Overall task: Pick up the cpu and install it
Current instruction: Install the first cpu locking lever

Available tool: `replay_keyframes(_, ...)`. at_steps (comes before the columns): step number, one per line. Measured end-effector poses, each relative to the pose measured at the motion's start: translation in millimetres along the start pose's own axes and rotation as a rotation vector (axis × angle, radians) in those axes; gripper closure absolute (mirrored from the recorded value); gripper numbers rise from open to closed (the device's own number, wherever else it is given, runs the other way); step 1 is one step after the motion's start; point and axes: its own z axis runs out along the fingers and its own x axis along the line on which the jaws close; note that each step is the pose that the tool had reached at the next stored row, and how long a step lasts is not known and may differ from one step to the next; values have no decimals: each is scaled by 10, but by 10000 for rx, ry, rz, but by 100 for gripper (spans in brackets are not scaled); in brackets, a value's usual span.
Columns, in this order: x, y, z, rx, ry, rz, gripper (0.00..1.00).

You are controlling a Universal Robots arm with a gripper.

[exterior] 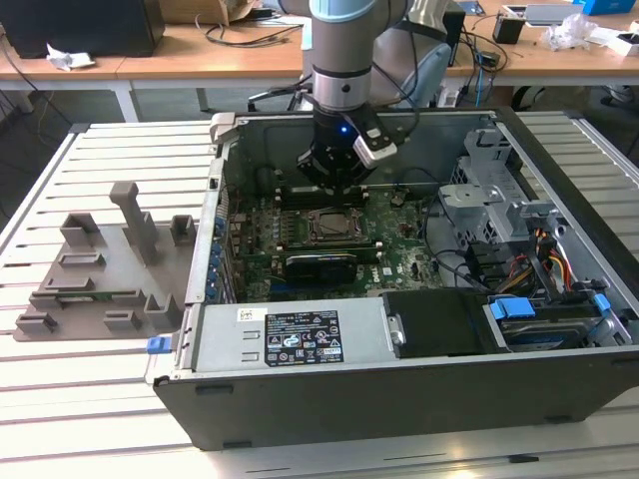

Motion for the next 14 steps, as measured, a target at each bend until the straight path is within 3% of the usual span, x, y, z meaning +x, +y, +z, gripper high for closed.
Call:
replay_keyframes(3,-38,0,21,0,3,-1,89)
replay_keyframes(14,-58,-9,74,27,4,-1,89)
